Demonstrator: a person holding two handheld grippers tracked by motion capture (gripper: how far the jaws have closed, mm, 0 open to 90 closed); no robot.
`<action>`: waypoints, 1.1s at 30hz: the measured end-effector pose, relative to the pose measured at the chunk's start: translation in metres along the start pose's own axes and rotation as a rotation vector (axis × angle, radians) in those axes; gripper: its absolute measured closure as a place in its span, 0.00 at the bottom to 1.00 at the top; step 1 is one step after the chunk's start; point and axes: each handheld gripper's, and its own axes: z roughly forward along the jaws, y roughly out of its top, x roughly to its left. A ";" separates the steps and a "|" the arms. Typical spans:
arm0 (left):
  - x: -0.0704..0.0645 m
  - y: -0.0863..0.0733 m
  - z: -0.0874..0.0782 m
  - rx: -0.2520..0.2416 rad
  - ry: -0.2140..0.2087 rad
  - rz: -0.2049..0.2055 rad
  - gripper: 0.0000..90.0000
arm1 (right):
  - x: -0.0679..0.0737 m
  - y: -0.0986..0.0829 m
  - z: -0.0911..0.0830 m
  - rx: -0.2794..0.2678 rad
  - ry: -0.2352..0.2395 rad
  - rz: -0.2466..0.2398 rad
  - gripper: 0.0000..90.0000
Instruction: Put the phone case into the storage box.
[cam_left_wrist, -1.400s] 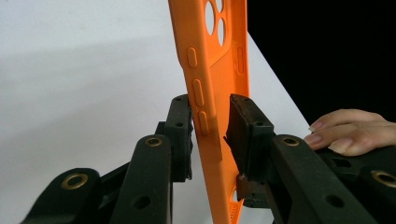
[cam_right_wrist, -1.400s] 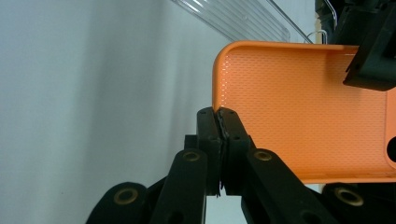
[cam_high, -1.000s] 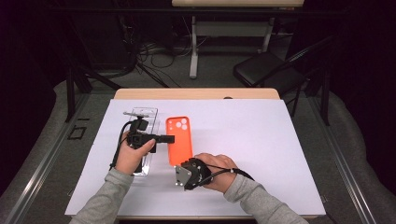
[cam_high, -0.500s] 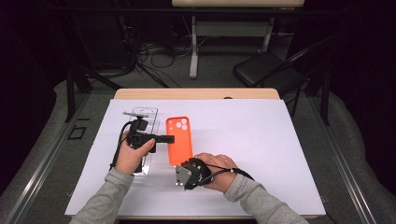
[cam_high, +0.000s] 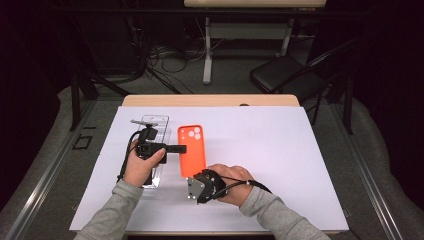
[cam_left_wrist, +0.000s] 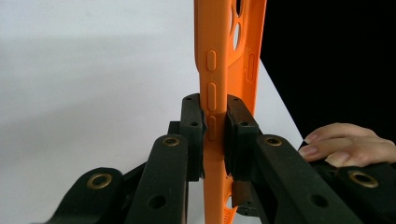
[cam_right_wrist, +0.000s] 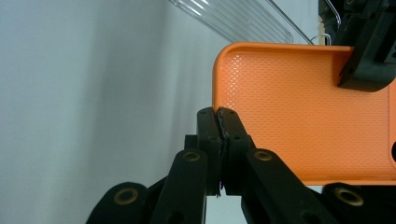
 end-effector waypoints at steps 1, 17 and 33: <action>0.000 0.000 0.000 0.001 0.001 -0.001 0.89 | 0.000 0.000 0.000 0.000 0.000 0.000 0.99; 0.002 0.000 -0.001 0.005 -0.009 -0.031 0.90 | 0.001 0.000 0.001 -0.003 0.006 0.016 0.99; 0.003 -0.001 0.000 -0.003 -0.019 -0.062 0.90 | 0.000 0.000 0.001 -0.005 0.010 0.012 0.99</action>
